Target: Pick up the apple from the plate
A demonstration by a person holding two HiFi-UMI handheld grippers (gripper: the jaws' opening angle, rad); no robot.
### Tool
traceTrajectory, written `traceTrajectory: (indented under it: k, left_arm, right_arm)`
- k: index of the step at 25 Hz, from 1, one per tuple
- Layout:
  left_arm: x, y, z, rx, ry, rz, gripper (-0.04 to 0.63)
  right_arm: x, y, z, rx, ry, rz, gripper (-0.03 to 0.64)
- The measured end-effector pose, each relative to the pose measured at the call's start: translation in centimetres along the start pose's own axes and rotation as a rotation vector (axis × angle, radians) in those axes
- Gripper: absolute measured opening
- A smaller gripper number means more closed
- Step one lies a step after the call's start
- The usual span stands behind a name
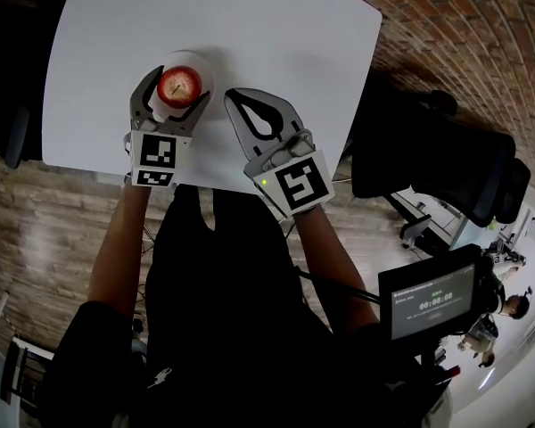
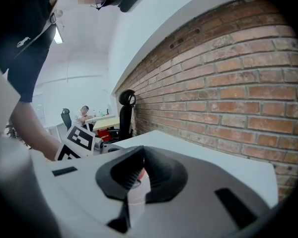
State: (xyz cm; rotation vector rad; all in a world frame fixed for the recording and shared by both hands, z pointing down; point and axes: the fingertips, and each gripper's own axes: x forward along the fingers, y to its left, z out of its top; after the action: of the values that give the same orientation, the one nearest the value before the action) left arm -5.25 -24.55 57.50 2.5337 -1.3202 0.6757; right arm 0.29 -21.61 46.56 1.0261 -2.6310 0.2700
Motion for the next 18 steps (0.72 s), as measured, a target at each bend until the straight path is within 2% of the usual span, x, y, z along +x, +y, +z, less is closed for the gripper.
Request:
traceTrajectory:
  k: [5,18]
  left_arm:
    - [-3.5,0.7,3.2,0.019,-0.024,0.02,0.411]
    - [-7.1,-0.2,5.8,0.044,-0.054,0.017,0.411]
  right_arm:
    - [-1.7,1.6,3.3,-0.012,-0.034,-0.016,0.003]
    - [-3.6,3.3,5.8,-0.009,-0.094,-0.054,0.003]
